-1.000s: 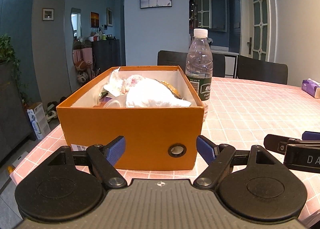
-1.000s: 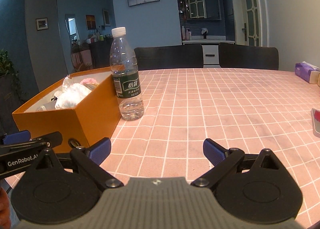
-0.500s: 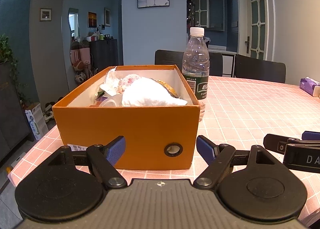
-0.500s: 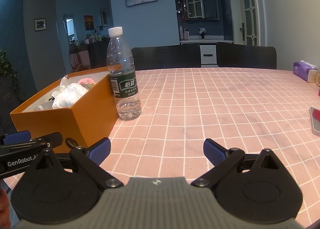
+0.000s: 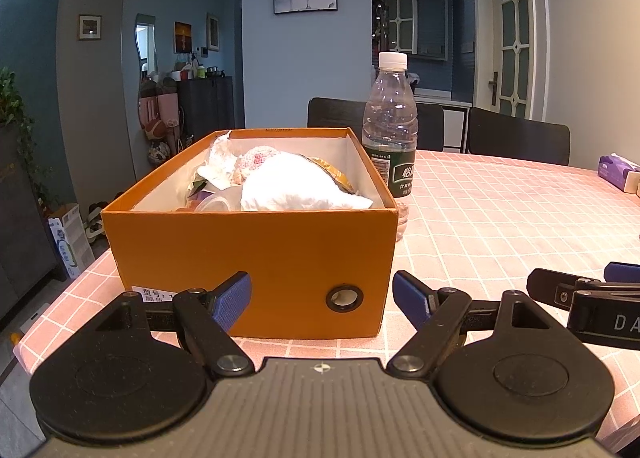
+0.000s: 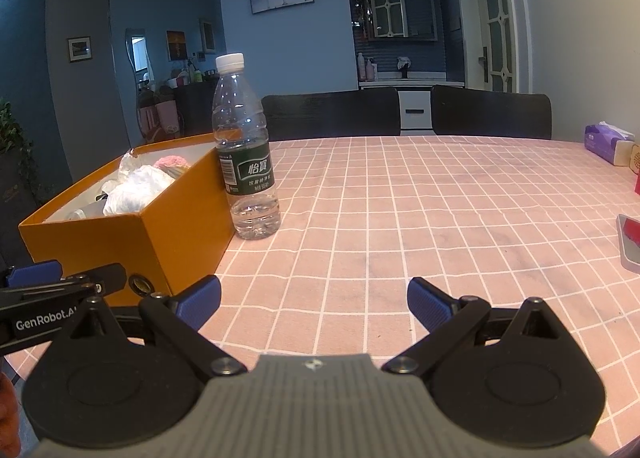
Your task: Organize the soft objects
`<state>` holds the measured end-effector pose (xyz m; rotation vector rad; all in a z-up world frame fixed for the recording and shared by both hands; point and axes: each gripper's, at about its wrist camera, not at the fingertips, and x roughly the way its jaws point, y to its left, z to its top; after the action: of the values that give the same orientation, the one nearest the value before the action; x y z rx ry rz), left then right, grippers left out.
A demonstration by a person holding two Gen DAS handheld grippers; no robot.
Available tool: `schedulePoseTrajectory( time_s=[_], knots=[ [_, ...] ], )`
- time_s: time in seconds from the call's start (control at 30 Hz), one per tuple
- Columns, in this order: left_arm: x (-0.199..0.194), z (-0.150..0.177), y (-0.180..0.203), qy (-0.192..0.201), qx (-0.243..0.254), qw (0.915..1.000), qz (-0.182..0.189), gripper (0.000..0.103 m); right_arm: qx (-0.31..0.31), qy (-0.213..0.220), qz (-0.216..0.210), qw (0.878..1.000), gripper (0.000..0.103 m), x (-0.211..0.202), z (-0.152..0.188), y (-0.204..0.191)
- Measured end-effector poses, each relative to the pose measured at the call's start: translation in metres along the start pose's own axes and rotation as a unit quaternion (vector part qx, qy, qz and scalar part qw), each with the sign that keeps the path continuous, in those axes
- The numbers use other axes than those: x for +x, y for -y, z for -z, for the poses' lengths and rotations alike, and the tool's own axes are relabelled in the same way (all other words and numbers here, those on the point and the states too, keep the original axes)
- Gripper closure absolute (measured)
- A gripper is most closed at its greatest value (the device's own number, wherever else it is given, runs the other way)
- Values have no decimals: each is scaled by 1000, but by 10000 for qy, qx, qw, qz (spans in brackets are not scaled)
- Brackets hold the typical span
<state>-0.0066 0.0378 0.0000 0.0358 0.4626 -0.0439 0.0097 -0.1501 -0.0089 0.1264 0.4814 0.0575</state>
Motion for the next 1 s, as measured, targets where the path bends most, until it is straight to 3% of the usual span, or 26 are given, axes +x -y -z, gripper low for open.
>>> schedulePoseTrajectory(
  time_s=[1.0],
  knots=[
    [4,2,4,-149,-68,9999,53,9,-8,-74,52,10000,5,5,4,2]
  ],
)
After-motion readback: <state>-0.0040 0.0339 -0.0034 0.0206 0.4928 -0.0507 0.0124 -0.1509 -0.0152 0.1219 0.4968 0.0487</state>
